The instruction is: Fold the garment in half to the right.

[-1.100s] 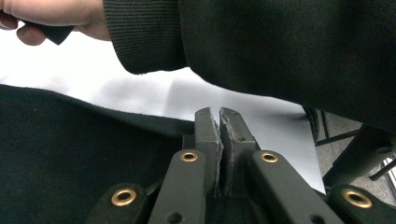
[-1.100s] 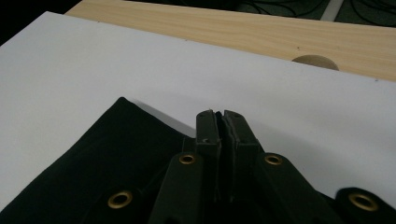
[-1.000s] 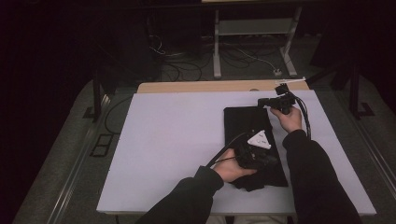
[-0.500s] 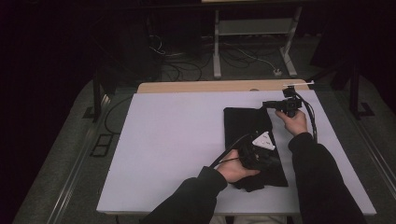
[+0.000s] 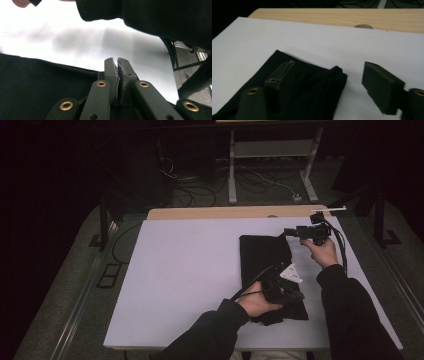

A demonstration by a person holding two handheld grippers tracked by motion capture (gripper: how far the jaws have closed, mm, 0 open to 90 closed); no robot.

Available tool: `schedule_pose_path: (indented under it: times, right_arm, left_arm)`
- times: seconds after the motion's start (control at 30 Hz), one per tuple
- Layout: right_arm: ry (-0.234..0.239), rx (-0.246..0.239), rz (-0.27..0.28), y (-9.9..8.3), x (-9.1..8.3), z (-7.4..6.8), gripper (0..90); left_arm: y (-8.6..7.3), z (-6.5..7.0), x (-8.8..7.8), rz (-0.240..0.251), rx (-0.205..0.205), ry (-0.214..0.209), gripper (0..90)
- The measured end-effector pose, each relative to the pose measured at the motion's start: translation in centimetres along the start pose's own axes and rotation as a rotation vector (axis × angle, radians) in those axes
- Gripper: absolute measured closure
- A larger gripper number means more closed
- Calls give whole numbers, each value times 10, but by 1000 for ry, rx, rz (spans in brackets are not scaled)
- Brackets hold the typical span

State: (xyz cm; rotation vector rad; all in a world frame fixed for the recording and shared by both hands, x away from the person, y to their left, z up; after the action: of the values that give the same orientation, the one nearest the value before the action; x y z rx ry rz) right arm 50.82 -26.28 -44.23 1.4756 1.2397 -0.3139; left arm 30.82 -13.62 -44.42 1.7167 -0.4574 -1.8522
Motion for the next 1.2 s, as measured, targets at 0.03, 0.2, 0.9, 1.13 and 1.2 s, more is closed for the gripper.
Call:
schedule_pose_path:
  times: [0.03,0.2,0.9,1.13,1.2]
  right_arm:
    - [-5,4,-7,-1,-1,0,173]
    - [-17,1,6,-8,-13,1,62]
    - [-9,-11,53,-42,-40,4,27]
    - [3,-35,64,-48,-48,-5,26]
    - [7,-46,68,-50,-51,-8,17]
  left_arm:
    - [1,0,1,-7,7,2,852]
    - [3,3,8,-27,1,-1,853]
    - [11,7,28,-100,11,-3,661]
    - [7,0,11,-66,-7,5,394]
    - [4,-2,5,-59,-8,-4,340]
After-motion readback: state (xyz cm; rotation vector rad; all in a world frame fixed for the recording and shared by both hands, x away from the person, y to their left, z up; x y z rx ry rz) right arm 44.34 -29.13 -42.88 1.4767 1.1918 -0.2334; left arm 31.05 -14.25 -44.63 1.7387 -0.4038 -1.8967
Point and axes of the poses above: each handheld gripper's, and its own axes: x roughly forward along the jaws, y roughly out of its top, z roughly to its right, the point moved 6 cm from there along x, roughly forward along the jaws, and after that the axes turned 14 degrees about -z, right-handed, at the moved point
